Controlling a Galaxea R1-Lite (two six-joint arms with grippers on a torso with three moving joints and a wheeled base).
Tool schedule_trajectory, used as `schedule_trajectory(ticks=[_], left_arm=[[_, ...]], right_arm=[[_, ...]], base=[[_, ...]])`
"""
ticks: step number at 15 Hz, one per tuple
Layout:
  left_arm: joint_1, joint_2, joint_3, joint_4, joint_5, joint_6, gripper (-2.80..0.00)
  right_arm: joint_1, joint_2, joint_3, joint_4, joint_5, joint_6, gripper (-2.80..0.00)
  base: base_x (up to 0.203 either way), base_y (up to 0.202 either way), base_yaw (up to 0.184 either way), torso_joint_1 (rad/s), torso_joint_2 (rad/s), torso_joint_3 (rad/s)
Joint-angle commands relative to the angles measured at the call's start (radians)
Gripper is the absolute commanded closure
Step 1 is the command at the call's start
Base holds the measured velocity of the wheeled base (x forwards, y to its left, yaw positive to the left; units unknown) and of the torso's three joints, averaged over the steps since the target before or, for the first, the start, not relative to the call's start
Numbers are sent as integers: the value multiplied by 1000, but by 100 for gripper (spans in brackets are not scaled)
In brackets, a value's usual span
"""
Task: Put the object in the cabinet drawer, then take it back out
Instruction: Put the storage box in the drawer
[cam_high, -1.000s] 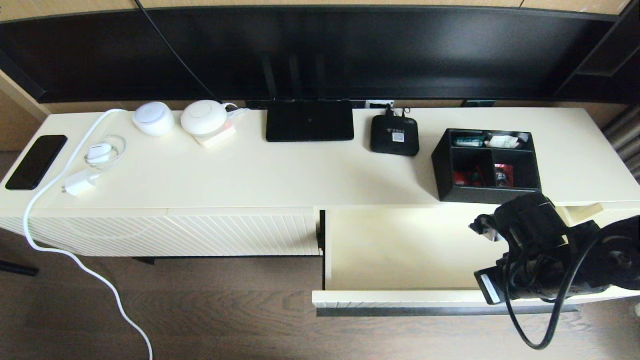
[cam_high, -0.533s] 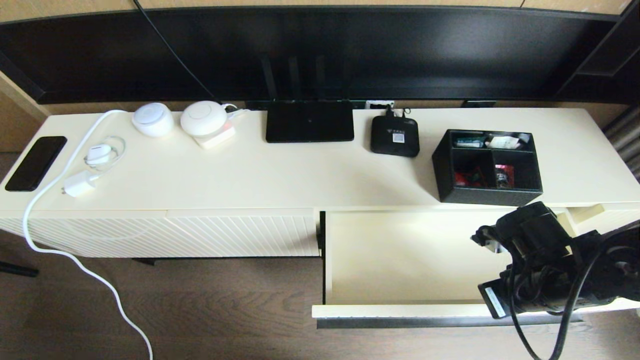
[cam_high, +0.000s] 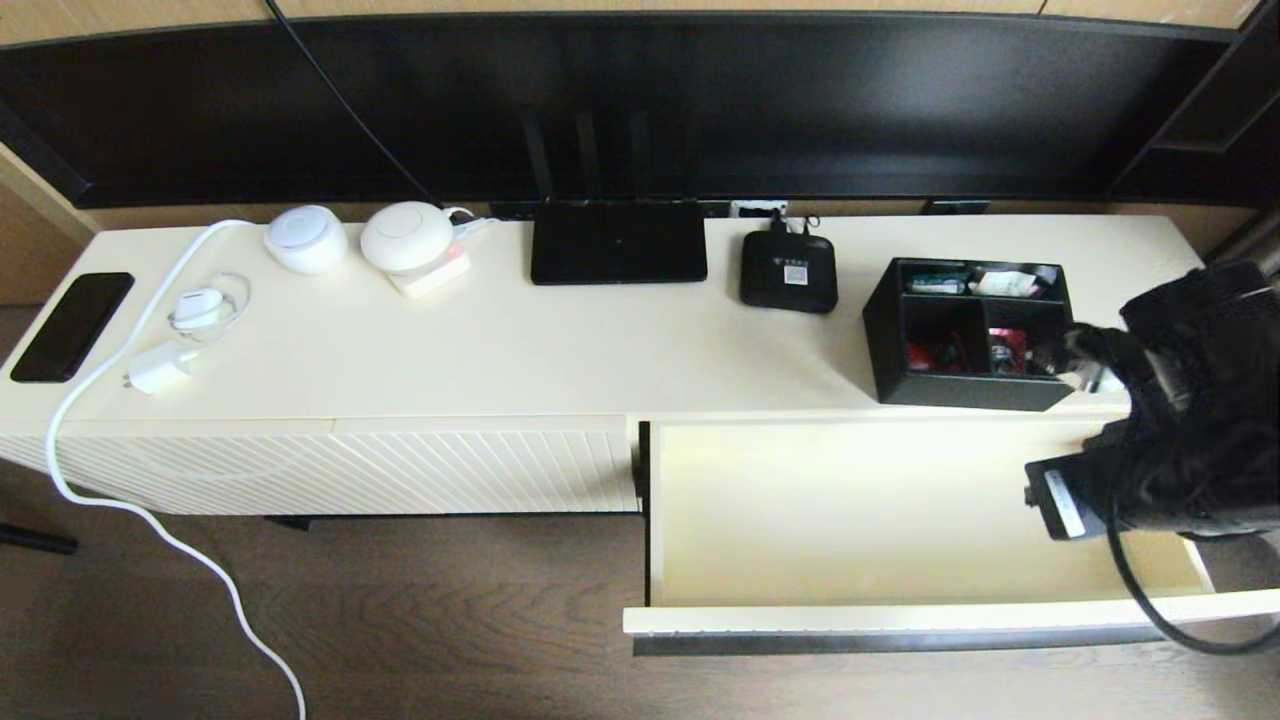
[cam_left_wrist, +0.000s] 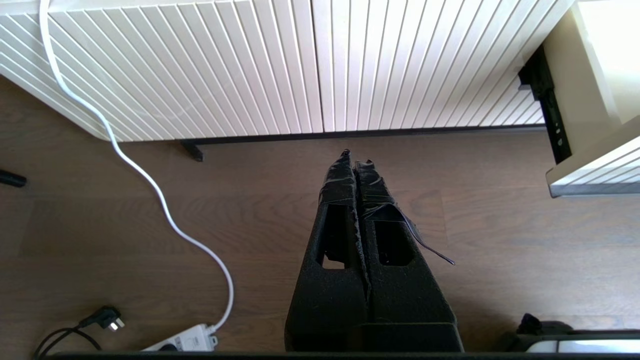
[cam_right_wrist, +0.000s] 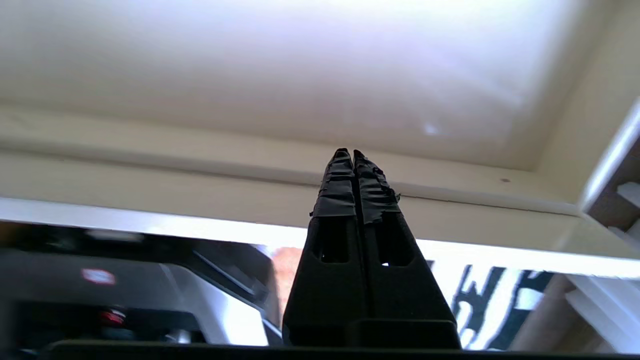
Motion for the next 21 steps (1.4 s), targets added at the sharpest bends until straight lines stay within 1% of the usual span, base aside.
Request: schedule_trajectory(ticks=[1,3,5,8,9,10,11,13,15,18,19,21], left_arm=[[0,2,-1,0,0,0,0],[0,2,0,0,0,0,0],[0,2,0,0,0,0,0],[0,2,-1,0,0,0,0],[0,1,-1,0,0,0,0],[0,2,0,0,0,0,0],[0,2,-1,0,0,0,0],[0,2,0,0,0,0,0],[0,2,0,0,0,0,0],[0,2,0,0,0,0,0],[0,2,0,0,0,0,0],[0,2,0,0,0,0,0]], right_arm=[[0,-43,-135,62,-4,42,0],[-2,-20,-268,123,-8,76,0],[-3,58,-395,180,-28,98,0],[-6,146,-541,248,-62,137,0],[-7,170,-574,289,-85,144,-208],[-7,188,-588,301,-103,154,-280],[-7,205,-612,303,-107,160,-280],[-12,243,-668,315,-109,208,-280],[-26,287,-690,321,-106,228,-280],[-42,349,-735,321,-98,292,-280],[-52,369,-740,319,-95,298,-280],[-62,385,-751,311,-56,297,-280]], base=[[0,0,0,0,0,0],[0,0,0,0,0,0],[0,0,0,0,0,0],[0,0,0,0,0,0],[0,0,0,0,0,0],[0,0,0,0,0,0],[0,0,0,0,0,0],[0,0,0,0,0,0],[0,0,0,0,0,0],[0,0,0,0,0,0],[0,0,0,0,0,0],[0,0,0,0,0,0]])
